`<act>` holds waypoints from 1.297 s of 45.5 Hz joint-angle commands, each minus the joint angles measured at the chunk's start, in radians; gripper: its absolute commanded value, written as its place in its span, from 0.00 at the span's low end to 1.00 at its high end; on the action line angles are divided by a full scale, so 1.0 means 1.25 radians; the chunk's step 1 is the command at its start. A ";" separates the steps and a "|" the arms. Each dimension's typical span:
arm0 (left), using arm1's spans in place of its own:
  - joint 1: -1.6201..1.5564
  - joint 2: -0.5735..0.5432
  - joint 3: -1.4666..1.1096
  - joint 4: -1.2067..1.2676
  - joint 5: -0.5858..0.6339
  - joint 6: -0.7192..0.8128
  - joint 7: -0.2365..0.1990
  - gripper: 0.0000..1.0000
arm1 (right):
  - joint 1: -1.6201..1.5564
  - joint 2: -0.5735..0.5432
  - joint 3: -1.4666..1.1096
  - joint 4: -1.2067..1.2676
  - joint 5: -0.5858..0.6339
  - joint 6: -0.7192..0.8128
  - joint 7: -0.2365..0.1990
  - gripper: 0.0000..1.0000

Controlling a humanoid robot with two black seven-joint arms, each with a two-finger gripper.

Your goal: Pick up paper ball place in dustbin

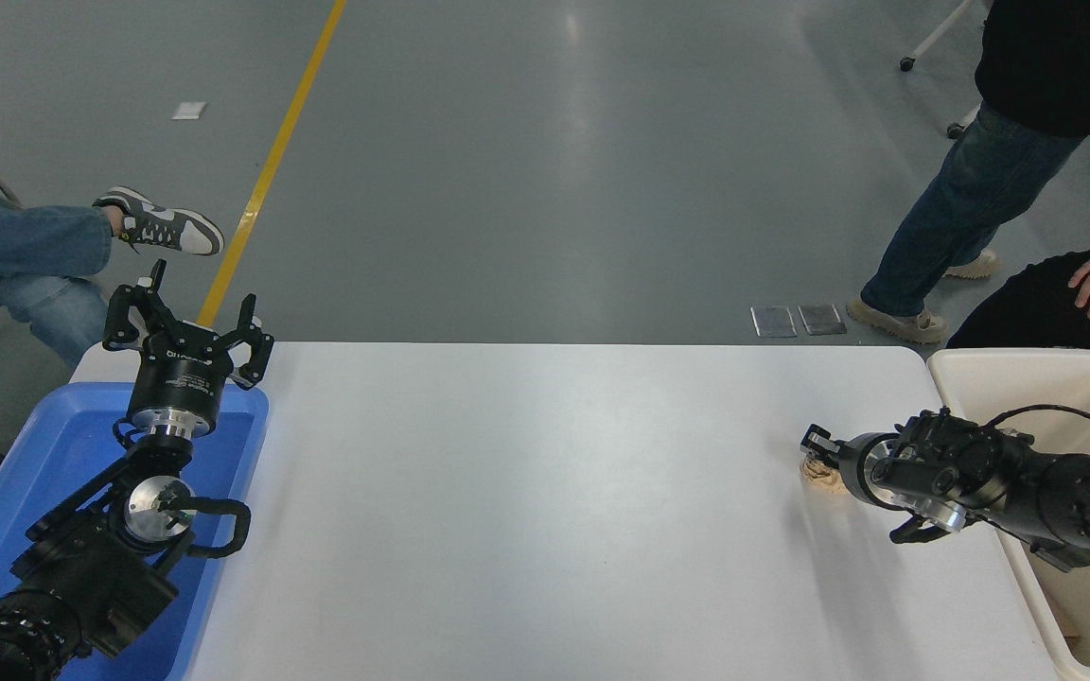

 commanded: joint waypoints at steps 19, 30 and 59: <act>0.000 0.000 0.001 0.000 0.000 0.000 0.000 0.99 | 0.267 -0.174 -0.054 0.181 -0.043 0.103 0.001 0.00; 0.000 0.000 0.000 0.000 0.000 0.000 0.000 0.99 | 0.477 -0.285 -0.054 0.326 -0.050 0.232 0.001 0.00; 0.000 0.000 0.001 0.000 0.000 0.000 0.000 0.99 | 0.752 -0.478 -0.054 0.371 -0.051 0.406 0.000 0.00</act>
